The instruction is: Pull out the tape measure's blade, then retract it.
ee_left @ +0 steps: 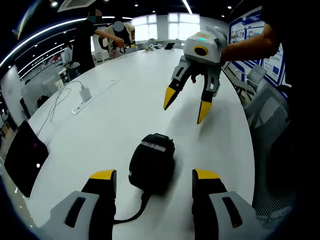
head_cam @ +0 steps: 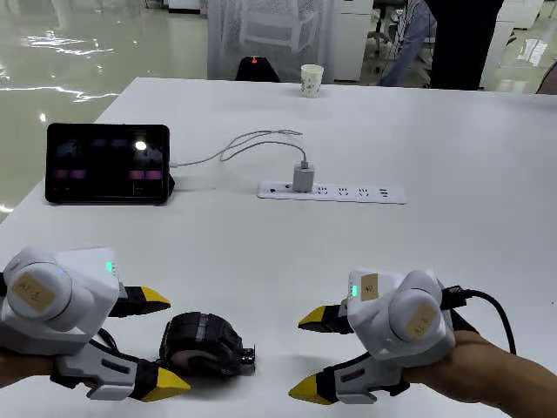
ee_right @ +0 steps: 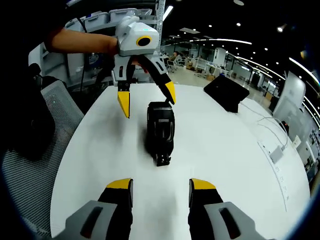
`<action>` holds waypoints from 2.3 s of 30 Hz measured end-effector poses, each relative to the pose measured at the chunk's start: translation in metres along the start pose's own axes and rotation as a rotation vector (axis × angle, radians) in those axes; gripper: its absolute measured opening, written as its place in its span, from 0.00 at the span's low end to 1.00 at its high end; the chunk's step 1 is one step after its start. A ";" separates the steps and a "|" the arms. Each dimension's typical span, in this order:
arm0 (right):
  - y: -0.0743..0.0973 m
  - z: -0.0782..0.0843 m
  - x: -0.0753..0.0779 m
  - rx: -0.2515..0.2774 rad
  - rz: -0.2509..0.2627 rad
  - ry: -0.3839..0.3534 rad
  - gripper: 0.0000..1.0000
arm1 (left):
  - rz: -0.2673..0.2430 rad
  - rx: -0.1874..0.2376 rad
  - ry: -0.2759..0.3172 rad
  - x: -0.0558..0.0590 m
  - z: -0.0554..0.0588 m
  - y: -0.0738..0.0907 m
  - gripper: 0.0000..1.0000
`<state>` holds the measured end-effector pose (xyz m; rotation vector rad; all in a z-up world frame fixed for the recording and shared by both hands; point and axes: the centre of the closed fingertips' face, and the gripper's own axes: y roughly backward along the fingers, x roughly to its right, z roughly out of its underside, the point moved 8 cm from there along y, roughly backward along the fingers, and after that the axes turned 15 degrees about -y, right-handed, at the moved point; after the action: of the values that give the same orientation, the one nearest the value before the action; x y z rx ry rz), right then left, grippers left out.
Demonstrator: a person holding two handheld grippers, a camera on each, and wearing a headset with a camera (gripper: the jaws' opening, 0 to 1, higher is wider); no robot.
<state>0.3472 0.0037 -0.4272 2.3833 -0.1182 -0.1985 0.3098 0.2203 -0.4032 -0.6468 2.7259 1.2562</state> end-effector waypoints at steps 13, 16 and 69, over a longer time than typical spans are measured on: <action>-0.021 -0.013 0.007 -0.025 -0.055 0.048 0.30 | 0.067 -0.051 -0.090 -0.008 -0.001 -0.005 0.44; -0.027 -0.016 0.007 -0.040 -0.069 0.069 0.29 | 0.086 -0.063 -0.110 -0.009 -0.001 -0.007 0.41; -0.068 -0.017 0.011 -0.094 -0.157 0.043 0.09 | 0.188 -0.097 -0.176 -0.017 0.002 -0.022 0.24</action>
<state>0.3633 0.0631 -0.4631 2.3017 0.0965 -0.2210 0.3338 0.2152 -0.4160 -0.2751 2.6442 1.4175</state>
